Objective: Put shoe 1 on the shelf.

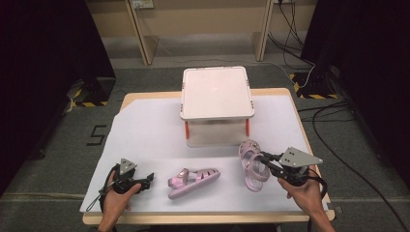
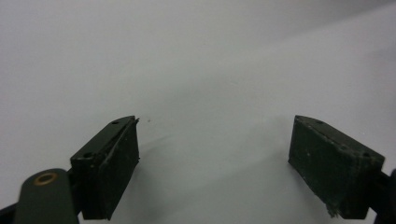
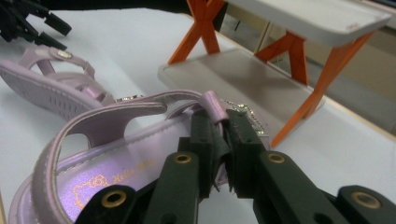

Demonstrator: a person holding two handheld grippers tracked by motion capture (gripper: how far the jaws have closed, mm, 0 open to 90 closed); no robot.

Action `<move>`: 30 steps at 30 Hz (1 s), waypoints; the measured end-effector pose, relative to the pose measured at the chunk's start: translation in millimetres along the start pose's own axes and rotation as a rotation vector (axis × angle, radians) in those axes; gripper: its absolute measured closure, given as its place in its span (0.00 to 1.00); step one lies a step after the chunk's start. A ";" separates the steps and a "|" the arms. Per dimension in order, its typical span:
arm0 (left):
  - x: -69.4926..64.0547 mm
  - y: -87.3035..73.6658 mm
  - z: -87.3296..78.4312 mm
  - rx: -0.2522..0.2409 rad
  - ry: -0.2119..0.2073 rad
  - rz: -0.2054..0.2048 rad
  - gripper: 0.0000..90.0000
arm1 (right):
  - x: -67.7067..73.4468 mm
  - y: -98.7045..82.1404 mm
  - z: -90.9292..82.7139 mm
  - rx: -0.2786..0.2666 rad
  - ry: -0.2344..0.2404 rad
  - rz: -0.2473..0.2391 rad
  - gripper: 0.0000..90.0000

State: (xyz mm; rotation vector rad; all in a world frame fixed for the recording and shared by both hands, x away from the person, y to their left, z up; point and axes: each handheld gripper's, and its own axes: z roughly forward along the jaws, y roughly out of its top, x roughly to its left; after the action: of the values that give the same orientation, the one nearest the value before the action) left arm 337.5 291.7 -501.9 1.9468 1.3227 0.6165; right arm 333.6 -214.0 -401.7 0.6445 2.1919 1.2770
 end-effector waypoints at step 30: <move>-1.0 0.3 -1.6 -0.002 -0.006 0.007 0.17 | -12.5 150.0 44.5 -0.147 0.051 -0.132 0.93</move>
State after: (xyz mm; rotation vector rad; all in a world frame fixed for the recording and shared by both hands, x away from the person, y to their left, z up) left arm 336.1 291.1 -500.6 1.9513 1.3114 0.6152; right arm 392.8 -127.1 -285.2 0.4075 2.1185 1.3826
